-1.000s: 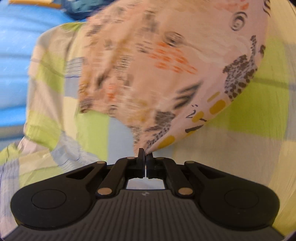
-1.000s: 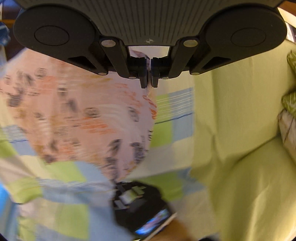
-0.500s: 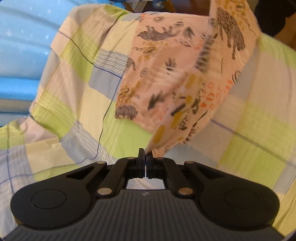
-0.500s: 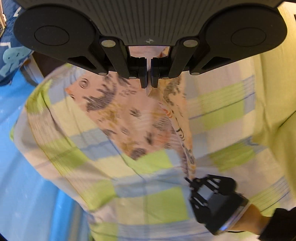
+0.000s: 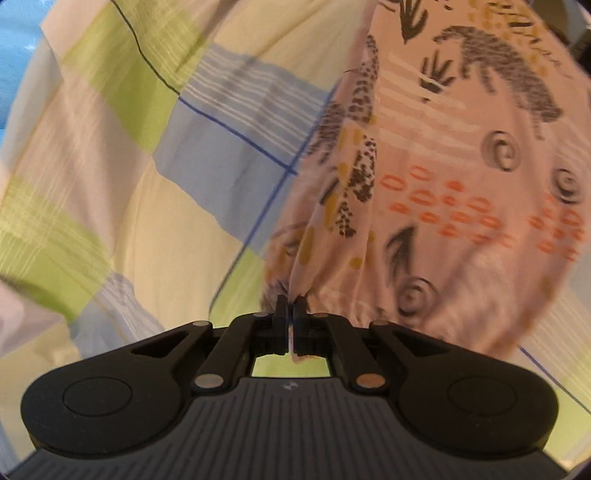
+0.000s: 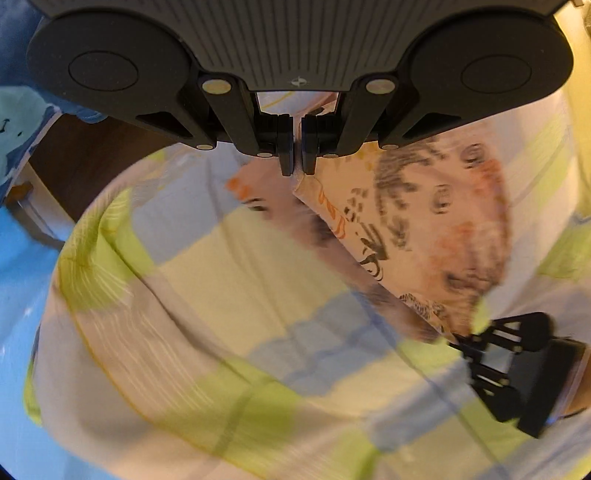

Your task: Fold clothes

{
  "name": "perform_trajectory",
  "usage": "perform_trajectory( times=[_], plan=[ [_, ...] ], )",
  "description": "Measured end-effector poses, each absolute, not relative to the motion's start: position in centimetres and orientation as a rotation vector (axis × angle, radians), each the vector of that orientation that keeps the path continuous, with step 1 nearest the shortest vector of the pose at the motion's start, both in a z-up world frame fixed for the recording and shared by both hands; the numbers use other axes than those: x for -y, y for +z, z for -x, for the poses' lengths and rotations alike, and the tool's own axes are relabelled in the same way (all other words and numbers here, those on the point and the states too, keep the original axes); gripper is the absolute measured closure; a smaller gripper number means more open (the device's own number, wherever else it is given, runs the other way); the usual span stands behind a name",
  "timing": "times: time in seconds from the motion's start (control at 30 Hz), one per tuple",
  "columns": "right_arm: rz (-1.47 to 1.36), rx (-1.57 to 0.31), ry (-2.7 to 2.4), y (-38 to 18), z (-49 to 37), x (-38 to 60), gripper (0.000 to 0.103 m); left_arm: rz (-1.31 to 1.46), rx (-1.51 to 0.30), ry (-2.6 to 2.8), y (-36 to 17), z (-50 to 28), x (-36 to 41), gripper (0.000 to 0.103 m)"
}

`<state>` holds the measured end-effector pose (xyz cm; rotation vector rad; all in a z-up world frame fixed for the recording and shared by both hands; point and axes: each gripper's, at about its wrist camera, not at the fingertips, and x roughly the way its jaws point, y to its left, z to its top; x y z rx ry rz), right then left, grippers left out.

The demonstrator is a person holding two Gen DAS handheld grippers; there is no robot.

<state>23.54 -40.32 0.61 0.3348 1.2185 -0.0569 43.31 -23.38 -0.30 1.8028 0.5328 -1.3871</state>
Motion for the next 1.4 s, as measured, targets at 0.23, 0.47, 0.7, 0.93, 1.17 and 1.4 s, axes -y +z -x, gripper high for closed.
perform_trajectory(
  times=[0.23,0.47,0.7,0.93,1.17,1.4],
  plan=[
    [-0.435,-1.233,-0.16,-2.5,-22.8,42.6,0.083,-1.63,-0.66,-1.158,-0.7,-46.9,23.0,0.066],
    [-0.504,-1.233,-0.137,-2.0,-21.2,41.7,0.077,-1.248,-0.942,-1.032,1.4,-50.6,19.4,0.068],
    [-0.507,-1.222,-0.135,-3.2,-22.2,41.3,0.077,-1.003,-1.068,-1.062,0.0,-51.1,19.4,0.083],
    [-0.501,-1.219,-0.142,-3.7,-22.5,41.5,0.077,-0.95,-1.049,-1.122,0.6,-50.2,19.7,0.082],
    [-0.496,-1.231,-0.163,-4.3,-23.3,40.9,0.077,-0.998,-1.022,-1.151,-0.7,-50.5,20.3,0.092],
    [-0.482,-1.232,-0.204,-3.3,-22.5,40.8,0.101,-1.029,-0.976,-1.212,1.3,-49.6,19.6,0.096]
  ],
)
